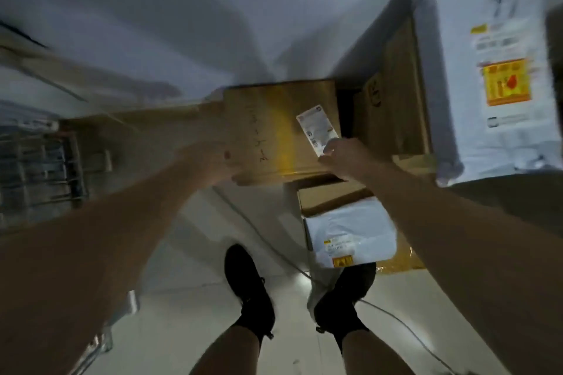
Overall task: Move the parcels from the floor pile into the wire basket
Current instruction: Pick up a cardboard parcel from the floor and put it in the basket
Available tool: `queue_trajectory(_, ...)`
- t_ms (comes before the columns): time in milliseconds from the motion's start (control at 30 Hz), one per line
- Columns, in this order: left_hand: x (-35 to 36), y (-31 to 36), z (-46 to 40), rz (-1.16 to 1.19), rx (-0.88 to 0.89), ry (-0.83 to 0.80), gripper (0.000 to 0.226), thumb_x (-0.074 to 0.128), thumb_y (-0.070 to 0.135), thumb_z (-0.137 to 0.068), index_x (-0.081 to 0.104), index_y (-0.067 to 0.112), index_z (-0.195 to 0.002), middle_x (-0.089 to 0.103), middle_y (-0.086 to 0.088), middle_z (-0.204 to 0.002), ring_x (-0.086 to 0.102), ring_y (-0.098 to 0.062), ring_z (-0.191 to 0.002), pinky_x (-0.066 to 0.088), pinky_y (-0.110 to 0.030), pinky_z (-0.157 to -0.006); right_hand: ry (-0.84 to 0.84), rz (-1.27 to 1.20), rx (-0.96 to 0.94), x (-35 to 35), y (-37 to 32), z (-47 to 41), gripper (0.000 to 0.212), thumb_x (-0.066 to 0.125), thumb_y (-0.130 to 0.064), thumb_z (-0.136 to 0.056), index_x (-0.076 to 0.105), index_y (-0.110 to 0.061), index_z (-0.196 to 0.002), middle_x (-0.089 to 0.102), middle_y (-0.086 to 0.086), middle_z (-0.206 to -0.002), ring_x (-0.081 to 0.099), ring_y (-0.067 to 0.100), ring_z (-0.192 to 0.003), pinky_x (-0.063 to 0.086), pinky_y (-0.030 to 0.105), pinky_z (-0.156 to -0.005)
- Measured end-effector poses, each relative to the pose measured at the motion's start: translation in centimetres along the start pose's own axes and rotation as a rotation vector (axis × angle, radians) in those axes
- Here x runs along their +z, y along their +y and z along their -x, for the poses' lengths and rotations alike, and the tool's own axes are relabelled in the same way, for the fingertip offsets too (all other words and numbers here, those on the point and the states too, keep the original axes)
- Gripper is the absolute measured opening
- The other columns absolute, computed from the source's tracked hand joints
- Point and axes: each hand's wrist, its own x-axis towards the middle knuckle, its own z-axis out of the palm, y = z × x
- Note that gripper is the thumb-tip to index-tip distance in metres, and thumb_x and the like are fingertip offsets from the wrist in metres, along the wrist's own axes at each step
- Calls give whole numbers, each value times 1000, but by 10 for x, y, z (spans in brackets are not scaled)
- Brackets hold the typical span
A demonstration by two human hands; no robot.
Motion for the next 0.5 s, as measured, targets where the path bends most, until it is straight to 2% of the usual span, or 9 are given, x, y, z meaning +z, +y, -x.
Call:
queue_trajectory(33, 14, -9, -28, 13, -45, -11, 38, 69, 52, -95, 64, 15, -99, 67, -8, -112, 63, -27, -104, 52, -44, -93, 64, -91, 33, 11, 8, -27, 37, 55, -33, -103, 62, -9, -130, 63, 13, -130, 63, 31, -108, 55, 39, -88)
queue_trajectory(100, 37, -21, -72, 118, -156, 15, 56, 65, 67, -89, 64, 17, -115, 65, -8, -125, 62, -28, -111, 52, -42, -93, 221, -282, 110, 30, 19, -72, 40, 55, -38, -104, 56, -12, -135, 60, 12, -133, 63, 29, -106, 56, 41, -83)
queue_trajectory(167, 62, -29, -110, 401, -237, 65, 85, 63, 78, -81, 60, 13, -136, 63, -8, -134, 63, -30, -114, 52, -40, -89, 345, -499, 195, 49, 27, -107, 56, 62, -45, -99, 47, -14, -144, 55, 11, -137, 62, 28, -110, 57, 42, -83)
queue_trajectory(200, 75, -31, -125, 593, -276, 75, 92, 63, 81, -79, 58, 13, -140, 64, -6, -134, 63, -28, -114, 52, -40, -90, 358, -603, 243, 59, 30, -120, 66, 65, -50, -96, 43, -15, -147, 55, 9, -138, 62, 27, -110, 57, 41, -81)
queue_trajectory(267, 97, -31, -145, 935, -321, 69, 91, 68, 80, -77, 59, 16, -141, 67, -2, -131, 65, -24, -113, 53, -40, -99, 345, -760, 314, 78, 39, -138, 71, 69, -57, -91, 45, -17, -145, 61, 2, -127, 62, 15, -94, 52, 28, -64)
queue_trajectory(333, 112, -31, -152, 1126, -304, 103, 82, 71, 75, -74, 64, 20, -135, 72, 2, -124, 69, -21, -110, 53, -42, -104, 365, -820, 326, 86, 44, -144, 65, 72, -58, -88, 51, -20, -137, 60, -11, -105, 55, 3, -77, 40, 20, -55)
queue_trajectory(400, 115, -31, -149, 1223, -265, 110, 71, 70, 69, -76, 68, 23, -130, 76, 2, -119, 73, -22, -108, 57, -46, -101, 374, -892, 320, 84, 44, -140, 63, 76, -55, -86, 54, -22, -135, 56, -15, -95, 56, 1, -79, 41, 20, -56)
queue_trajectory(500, 93, -29, -110, 1279, -224, 130, 57, 66, 63, -87, 68, 26, -130, 77, 5, -118, 75, -18, -106, 60, -43, -95, 388, -966, 259, 65, 24, -107, 80, 82, -52, -81, 46, -22, -146, 64, -11, -111, 63, 5, -89, 50, 24, -66)
